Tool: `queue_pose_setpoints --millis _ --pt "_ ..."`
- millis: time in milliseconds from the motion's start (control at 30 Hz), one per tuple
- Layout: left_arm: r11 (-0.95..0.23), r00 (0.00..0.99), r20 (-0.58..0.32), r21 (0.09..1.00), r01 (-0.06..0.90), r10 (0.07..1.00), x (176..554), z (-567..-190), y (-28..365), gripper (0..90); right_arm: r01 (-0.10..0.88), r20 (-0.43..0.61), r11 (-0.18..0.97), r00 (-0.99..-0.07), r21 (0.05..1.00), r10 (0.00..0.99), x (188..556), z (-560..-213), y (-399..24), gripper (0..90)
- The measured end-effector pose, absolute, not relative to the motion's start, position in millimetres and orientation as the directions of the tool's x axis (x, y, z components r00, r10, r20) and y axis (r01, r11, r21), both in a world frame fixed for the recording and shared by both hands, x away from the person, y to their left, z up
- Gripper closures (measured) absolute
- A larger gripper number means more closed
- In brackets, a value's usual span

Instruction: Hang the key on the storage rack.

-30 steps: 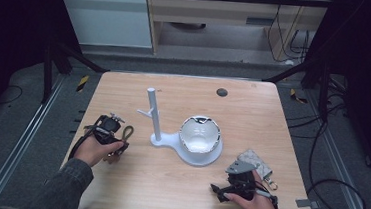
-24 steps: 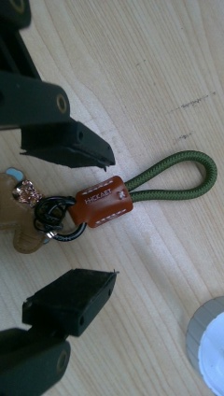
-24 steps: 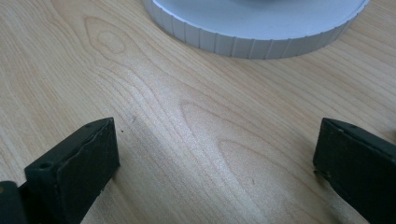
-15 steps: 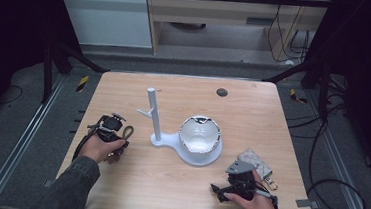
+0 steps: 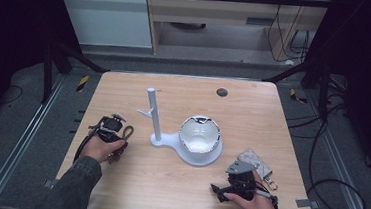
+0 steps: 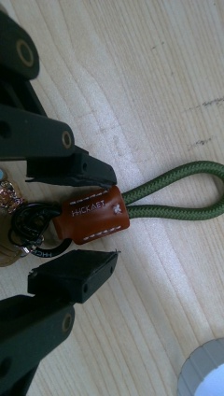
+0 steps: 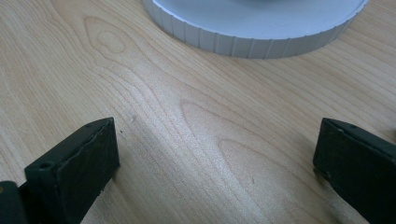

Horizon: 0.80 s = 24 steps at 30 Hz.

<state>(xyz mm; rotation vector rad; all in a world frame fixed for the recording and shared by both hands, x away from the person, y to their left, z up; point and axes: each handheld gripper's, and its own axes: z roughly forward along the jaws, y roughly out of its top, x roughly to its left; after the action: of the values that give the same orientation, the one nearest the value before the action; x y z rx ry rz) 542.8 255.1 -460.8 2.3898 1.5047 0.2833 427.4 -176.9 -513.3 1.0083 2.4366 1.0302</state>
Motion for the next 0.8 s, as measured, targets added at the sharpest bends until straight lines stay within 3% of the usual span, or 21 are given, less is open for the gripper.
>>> queue_pose_setpoints --millis 500,800 --pt "-0.418 0.439 0.022 0.349 0.839 0.898 545.9 -465.1 253.9 59.0 0.488 -0.010 0.494 -0.704 0.720 0.710 427.2 -513.2 -177.1 0.3" --pt "-0.437 0.456 0.031 0.346 0.830 0.889 546.9 -465.7 254.6 65.4 0.488 -0.010 0.494 -0.704 0.720 0.710 427.2 -513.2 -177.1 0.3"
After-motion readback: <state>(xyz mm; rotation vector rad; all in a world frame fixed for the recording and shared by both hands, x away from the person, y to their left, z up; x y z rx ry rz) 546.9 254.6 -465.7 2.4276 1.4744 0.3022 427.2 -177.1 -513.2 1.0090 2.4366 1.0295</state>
